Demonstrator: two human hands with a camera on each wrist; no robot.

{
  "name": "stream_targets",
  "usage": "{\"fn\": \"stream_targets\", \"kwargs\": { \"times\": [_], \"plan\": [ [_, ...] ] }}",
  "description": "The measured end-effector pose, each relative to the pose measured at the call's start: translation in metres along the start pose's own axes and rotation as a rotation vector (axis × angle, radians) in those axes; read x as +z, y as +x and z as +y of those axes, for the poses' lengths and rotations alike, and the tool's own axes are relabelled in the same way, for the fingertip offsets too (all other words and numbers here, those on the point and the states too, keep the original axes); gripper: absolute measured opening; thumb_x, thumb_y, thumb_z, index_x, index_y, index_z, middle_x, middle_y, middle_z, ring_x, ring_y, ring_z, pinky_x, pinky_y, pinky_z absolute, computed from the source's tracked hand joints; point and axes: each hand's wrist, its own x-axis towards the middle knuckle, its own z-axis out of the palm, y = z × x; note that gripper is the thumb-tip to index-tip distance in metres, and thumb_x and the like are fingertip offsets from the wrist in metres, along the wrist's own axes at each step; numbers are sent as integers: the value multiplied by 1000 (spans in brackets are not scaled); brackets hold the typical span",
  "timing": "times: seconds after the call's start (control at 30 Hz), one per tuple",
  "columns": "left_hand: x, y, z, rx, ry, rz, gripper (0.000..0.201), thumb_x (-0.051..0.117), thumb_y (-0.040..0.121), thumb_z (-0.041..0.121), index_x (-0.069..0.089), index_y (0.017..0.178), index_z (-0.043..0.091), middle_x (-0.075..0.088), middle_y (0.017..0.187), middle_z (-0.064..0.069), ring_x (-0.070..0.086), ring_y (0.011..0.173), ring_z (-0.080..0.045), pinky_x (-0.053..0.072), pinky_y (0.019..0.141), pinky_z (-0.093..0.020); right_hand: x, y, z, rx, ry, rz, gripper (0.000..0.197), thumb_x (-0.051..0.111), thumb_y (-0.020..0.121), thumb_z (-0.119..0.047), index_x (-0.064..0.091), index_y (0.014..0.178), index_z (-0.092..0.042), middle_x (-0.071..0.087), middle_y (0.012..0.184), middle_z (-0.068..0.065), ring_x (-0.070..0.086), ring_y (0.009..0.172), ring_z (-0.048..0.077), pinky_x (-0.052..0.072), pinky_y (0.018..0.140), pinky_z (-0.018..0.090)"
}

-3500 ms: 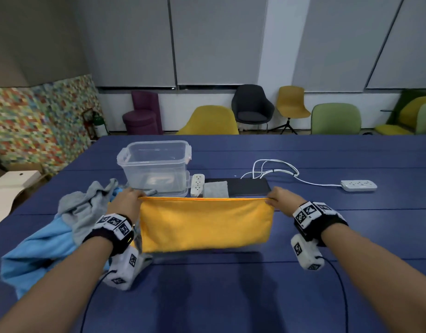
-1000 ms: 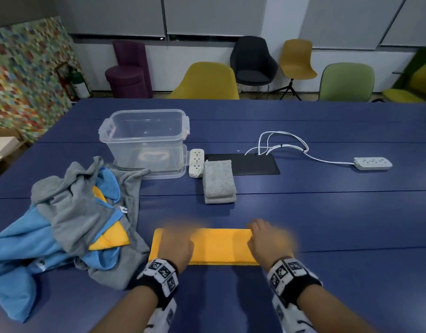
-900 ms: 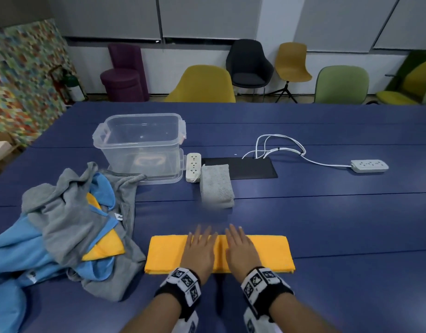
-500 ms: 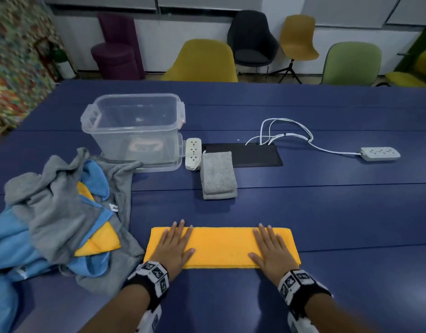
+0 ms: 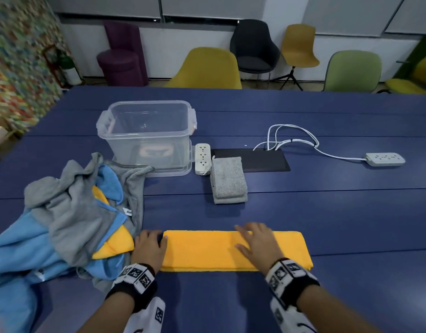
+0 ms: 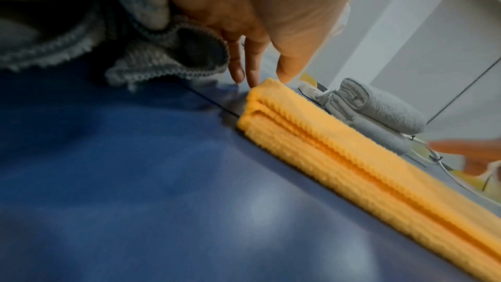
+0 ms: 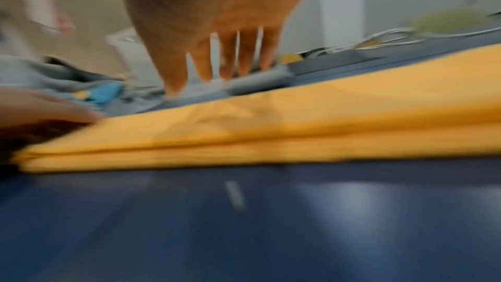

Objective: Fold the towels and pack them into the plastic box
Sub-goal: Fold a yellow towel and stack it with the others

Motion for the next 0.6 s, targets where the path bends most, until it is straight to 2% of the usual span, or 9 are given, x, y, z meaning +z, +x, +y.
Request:
{"fn": "stream_targets", "kwargs": {
  "times": [0.03, 0.07, 0.13, 0.17, 0.23, 0.33, 0.47, 0.53, 0.6],
  "plan": [
    [-2, 1, 0, -31, 3, -36, 35, 44, 96, 36, 54, 120, 12, 48, 125, -12, 42, 119, -28, 34, 100, -34, -1, 9, -22, -91, 0, 28, 56, 31, 84, -55, 67, 110, -22, 62, 88, 1, 64, 73, 22, 53, 62, 30],
    [-4, 2, 1, -54, 3, -85, 36, 45, 94, 40, 56, 114, 13, 50, 121, -12, 45, 116, -28, 36, 98, -34, -2, 18, -41, -138, 19, -23, 56, 37, 84, -55, 58, 124, -21, 59, 98, 4, 62, 86, 25, 52, 71, 33],
    [-5, 5, -2, -60, 19, -187, 38, 47, 91, 48, 58, 103, 14, 52, 116, -11, 47, 112, -27, 39, 94, -33, -3, 30, -65, -98, 44, -337, 70, 46, 87, -55, 24, 146, -23, 43, 130, 12, 45, 119, 32, 41, 97, 40],
    [-7, 7, -3, -59, 28, -228, 40, 47, 90, 51, 58, 100, 14, 53, 115, -12, 47, 112, -28, 39, 94, -33, -4, 34, -71, -57, 42, -467, 78, 49, 86, -56, 13, 149, -25, 34, 139, 13, 37, 127, 32, 36, 102, 41],
    [-8, 10, -3, -52, 39, -277, 42, 48, 89, 51, 59, 101, 11, 52, 113, -14, 48, 112, -30, 39, 93, -34, -4, 38, -73, -34, 29, -510, 87, 51, 84, -59, 1, 149, -28, 27, 145, 13, 33, 130, 32, 36, 103, 41],
    [-11, 11, 4, -20, -101, -287, 28, 48, 93, 39, 51, 94, 11, 51, 99, -11, 53, 104, -32, 40, 83, -34, 2, 42, -73, -44, 12, -516, 90, 50, 83, -62, -3, 149, -29, 27, 144, 15, 36, 127, 33, 37, 101, 41],
    [-21, 8, 16, -42, -373, -250, 19, 45, 97, 27, 41, 101, 10, 48, 92, -6, 49, 89, -25, 33, 72, -30, 3, 48, -81, -39, 5, -519, 89, 49, 84, -62, -1, 149, -27, 30, 141, 15, 37, 125, 33, 38, 101, 40],
    [-30, 8, 16, -25, -431, -176, 17, 48, 96, 24, 39, 98, 10, 47, 90, -6, 50, 89, -27, 31, 70, -29, -1, 50, -84, -7, 147, -499, 81, 44, 87, -59, 4, 149, -26, 31, 142, 13, 35, 128, 32, 36, 103, 40],
    [-42, 6, 20, 0, -533, -122, 18, 52, 94, 22, 39, 99, 12, 45, 94, -5, 51, 94, -28, 32, 72, -28, -11, 48, -82, 89, 456, -426, 70, 30, 90, -61, 19, 147, -21, 36, 143, 10, 34, 131, 28, 32, 107, 38]
  ]
}}
